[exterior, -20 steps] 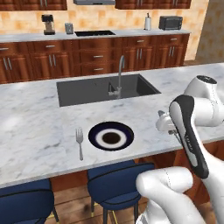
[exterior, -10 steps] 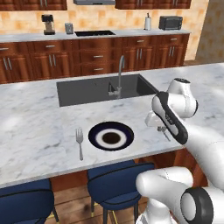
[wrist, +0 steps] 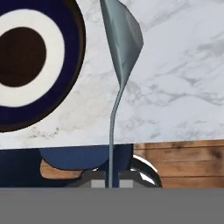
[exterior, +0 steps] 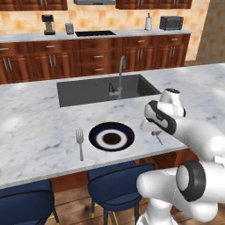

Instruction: Take the fork and place it on the left side of the plate. Then take the spoon and place it on the right side of the plate. Make sure they're directly next to the plate.

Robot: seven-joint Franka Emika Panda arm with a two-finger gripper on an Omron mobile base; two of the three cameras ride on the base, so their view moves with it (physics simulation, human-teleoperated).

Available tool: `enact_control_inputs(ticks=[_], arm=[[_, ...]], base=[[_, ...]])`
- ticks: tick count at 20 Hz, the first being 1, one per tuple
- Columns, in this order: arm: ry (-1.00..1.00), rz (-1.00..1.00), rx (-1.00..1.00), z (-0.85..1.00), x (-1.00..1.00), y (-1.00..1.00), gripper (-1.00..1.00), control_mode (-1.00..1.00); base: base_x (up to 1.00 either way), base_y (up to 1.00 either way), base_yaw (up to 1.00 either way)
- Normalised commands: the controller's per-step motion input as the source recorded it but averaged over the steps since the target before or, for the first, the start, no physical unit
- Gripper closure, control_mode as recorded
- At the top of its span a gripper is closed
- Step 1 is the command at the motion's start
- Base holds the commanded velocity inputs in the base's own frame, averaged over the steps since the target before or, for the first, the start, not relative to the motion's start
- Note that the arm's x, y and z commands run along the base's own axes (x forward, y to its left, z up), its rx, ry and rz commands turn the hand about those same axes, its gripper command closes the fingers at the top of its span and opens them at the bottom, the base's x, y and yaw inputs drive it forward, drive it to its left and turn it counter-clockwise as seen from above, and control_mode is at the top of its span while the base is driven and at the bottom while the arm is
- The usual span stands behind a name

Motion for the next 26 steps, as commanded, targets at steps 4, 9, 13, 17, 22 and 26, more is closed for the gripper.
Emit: enact_control_inputs(ticks=[4, 9, 13, 17, 22, 26], arm=[[-0.03, -0.05, 0.00, -0.32, 0.36, 0.00, 1.00, -1.00], [0.00, -0.02, 0.00, -0.26, 0.42, 0.00, 1.00, -1.00], [0.00, -0.01, 0.00, -0.27, 0.21, 0.00, 1.00, -1.00], [0.00, 0.00, 0.00, -0.24, 0.11, 0.00, 1.00, -1.00], [0.00, -0.02, 0.00, -0.20, 0.10, 0.00, 1.00, -1.00], [0.00, -0.02, 0.00, -0.19, 0.09, 0.03, 1.00, -1.00]], base=[[0.00, 0.00, 0.00], [0.00, 0.00, 0.00], [0.00, 0.00, 0.00], [0.00, 0.00, 0.00], [0.00, 0.00, 0.00], [0.00, 0.00, 0.00]])
